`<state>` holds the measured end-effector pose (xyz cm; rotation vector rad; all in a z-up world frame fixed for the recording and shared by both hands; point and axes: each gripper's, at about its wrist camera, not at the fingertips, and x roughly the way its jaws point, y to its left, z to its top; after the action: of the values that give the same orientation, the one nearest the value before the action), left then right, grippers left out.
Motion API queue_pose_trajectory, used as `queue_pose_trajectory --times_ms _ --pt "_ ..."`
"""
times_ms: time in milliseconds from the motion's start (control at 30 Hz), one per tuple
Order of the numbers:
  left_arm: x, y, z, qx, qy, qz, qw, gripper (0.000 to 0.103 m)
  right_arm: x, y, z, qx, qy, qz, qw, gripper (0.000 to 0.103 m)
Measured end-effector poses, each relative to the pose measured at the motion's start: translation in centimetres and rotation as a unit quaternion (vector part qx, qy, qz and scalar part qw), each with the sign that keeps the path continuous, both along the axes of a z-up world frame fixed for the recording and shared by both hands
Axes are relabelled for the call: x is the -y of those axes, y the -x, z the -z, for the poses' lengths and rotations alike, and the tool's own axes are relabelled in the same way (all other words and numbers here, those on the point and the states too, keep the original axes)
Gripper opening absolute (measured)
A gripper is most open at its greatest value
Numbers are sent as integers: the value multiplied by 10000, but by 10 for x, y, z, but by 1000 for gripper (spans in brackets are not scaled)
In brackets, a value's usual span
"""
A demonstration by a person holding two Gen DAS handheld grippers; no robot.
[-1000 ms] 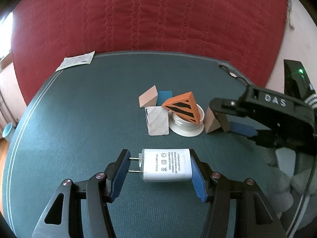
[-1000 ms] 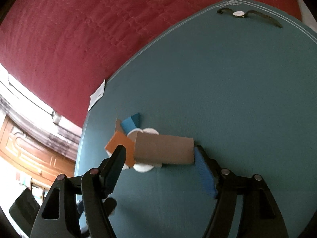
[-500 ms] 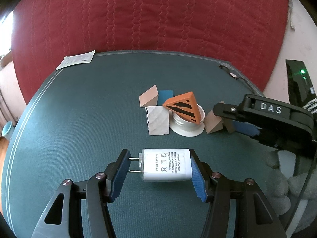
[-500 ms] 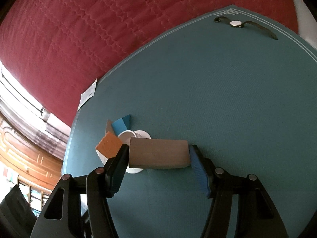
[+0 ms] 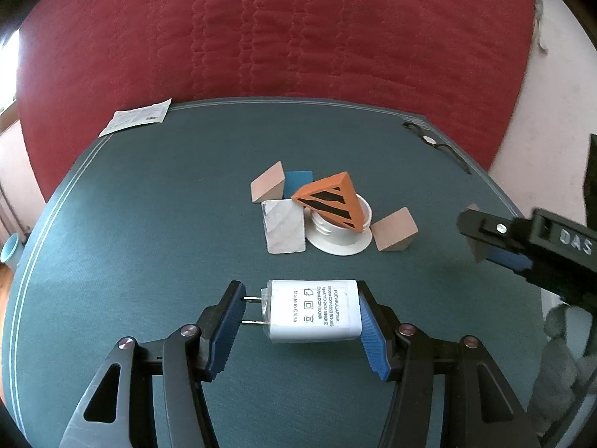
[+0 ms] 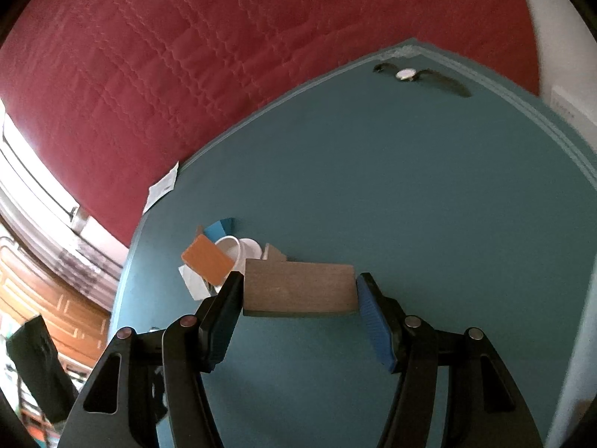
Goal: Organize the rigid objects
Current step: 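Close the right tool on the tan rectangular block while the left tool holds the charger, then carry the tan block with the right tool into the clear bowl and open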
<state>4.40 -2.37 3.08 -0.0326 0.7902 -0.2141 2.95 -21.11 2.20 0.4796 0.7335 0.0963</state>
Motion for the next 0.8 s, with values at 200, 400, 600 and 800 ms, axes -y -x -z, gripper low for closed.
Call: queue_pose_trajectory --times_ms 200,400,600,800 --pt "6 1 0 -10 28 121 9999 61 11 32 -10 193 366 221 9989 62" --pt "9 2 0 -41 134 242 9996 61 22 63 -19 388 708 449 9957 62" --pt "10 3 1 -40 145 293 9995 61 42 94 -29 540 1074 842 9892 62" --pt "16 6 2 -25 88 361 9993 61 74 118 -28 482 1096 1292 9844 62"
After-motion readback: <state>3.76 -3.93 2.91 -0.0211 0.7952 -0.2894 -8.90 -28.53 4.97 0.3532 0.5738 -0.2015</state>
